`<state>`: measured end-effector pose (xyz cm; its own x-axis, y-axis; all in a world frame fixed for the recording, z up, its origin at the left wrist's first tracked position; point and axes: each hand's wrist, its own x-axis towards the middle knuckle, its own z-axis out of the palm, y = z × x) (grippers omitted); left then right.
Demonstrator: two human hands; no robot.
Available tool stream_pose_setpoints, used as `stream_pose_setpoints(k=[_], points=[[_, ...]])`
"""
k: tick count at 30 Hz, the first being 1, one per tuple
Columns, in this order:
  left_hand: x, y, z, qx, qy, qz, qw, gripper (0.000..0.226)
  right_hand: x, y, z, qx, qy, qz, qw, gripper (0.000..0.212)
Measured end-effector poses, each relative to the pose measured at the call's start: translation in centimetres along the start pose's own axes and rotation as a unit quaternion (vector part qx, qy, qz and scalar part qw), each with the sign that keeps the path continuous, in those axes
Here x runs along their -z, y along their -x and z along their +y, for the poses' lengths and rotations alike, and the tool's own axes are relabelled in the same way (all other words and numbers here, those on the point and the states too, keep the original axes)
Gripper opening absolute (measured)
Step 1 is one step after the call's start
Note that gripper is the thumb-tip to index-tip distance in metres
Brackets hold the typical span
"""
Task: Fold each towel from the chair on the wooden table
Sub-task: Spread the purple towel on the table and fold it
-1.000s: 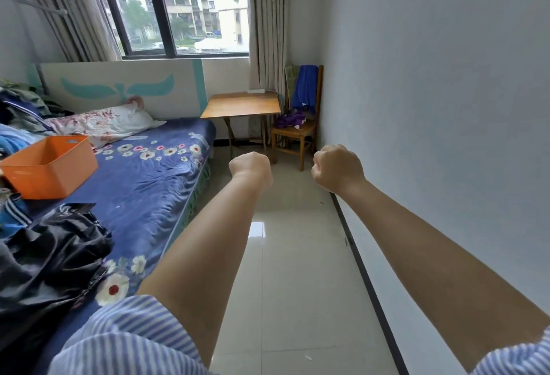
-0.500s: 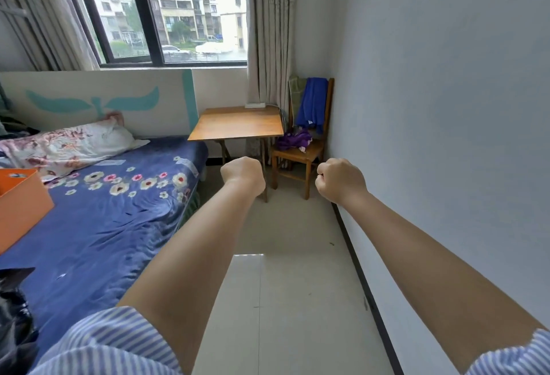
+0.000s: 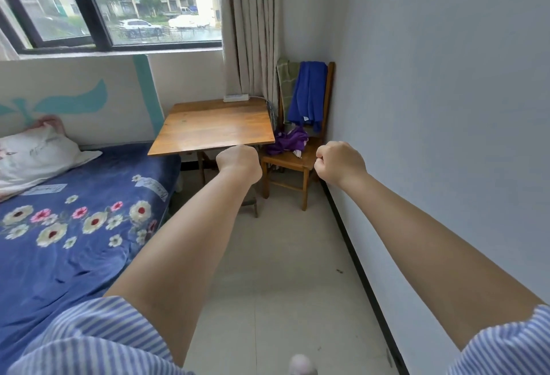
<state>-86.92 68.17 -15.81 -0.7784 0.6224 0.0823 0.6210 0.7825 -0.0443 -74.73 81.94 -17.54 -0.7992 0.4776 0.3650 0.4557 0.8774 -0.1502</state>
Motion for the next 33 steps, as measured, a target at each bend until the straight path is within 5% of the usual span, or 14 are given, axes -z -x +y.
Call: stream_pose_setpoints(k=[17, 33], points=[[-8.0, -44.4, -0.3, -0.027, -0.016, -0.081, 0.996, 0.016, -19.3, -39.1, 10.5, -0.03, -0.012, -0.104, 0.994, 0.029], [-19.6, -75.0, 5.8, -0.169, -0.033, -0.222, 0.96, 0.03, -34.7, -60.8, 21.3, -0.171, -0.057, -0.194, 0.964, 0.028]])
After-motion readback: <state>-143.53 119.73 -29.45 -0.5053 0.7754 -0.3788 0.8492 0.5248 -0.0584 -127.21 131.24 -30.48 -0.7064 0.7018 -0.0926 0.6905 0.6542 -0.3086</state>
